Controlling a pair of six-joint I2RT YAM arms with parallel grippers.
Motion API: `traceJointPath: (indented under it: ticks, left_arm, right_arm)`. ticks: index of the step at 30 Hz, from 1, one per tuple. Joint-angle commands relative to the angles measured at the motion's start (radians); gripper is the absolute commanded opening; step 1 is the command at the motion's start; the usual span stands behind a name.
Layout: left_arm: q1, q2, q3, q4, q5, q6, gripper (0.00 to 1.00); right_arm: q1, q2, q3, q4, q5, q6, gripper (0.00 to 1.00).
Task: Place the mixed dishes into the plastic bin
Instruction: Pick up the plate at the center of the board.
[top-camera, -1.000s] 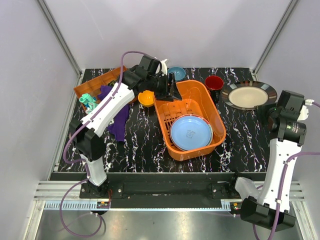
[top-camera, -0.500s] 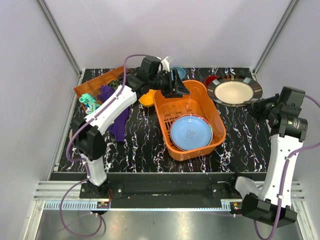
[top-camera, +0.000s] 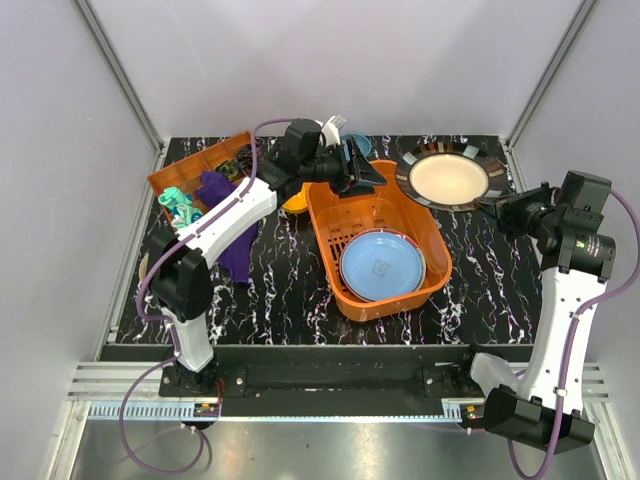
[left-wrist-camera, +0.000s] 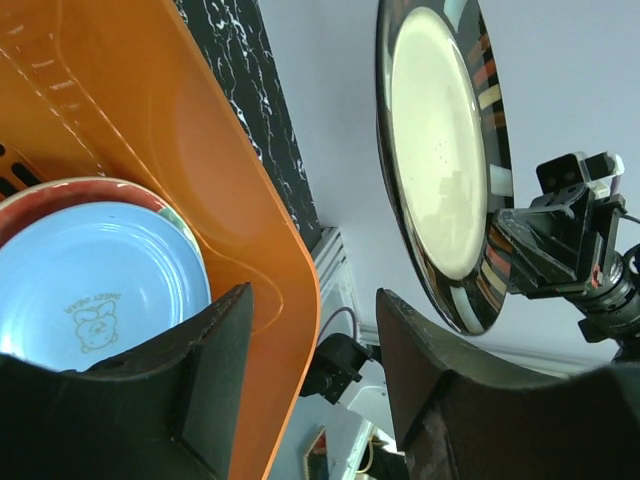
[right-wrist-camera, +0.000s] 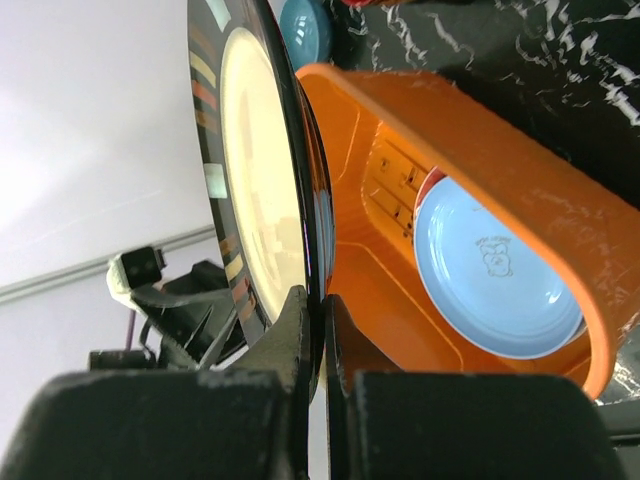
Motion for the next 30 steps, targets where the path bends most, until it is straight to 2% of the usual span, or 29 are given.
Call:
traceJointPath:
  ticks: [1,10,16,20,25,30]
  left_arm:
    - [0.003,-0.028,-0.024,0.155,0.037,-0.090,0.56]
    - [0.001,-0.034,-0.021,0.211,0.029,-0.137,0.56]
    - [0.004,-0.042,-0.008,0.191,0.012,-0.131,0.56]
    - [0.006,-0.062,0.005,0.120,-0.036,-0.096,0.55]
    - [0.035,-0.100,-0.005,0.073,-0.102,-0.067,0.55]
    - [0.078,-0.117,0.001,0.076,-0.107,-0.073,0.55]
  right_arm:
    - [-0.004,-0.032,0.042,0.199,-0.169,0.015,0.00]
    - [-0.004,-0.041,0.039,0.205,-0.188,0.008,0.00]
    - [-0.004,-0.050,0.036,0.205,-0.189,0.008,0.00]
    - [-0.004,-0.058,0.030,0.200,-0.186,0.008,0.00]
    - [-0.004,-0.062,0.022,0.194,-0.174,0.000,0.00]
    - [-0.004,-0.064,0.018,0.183,-0.168,-0.009,0.00]
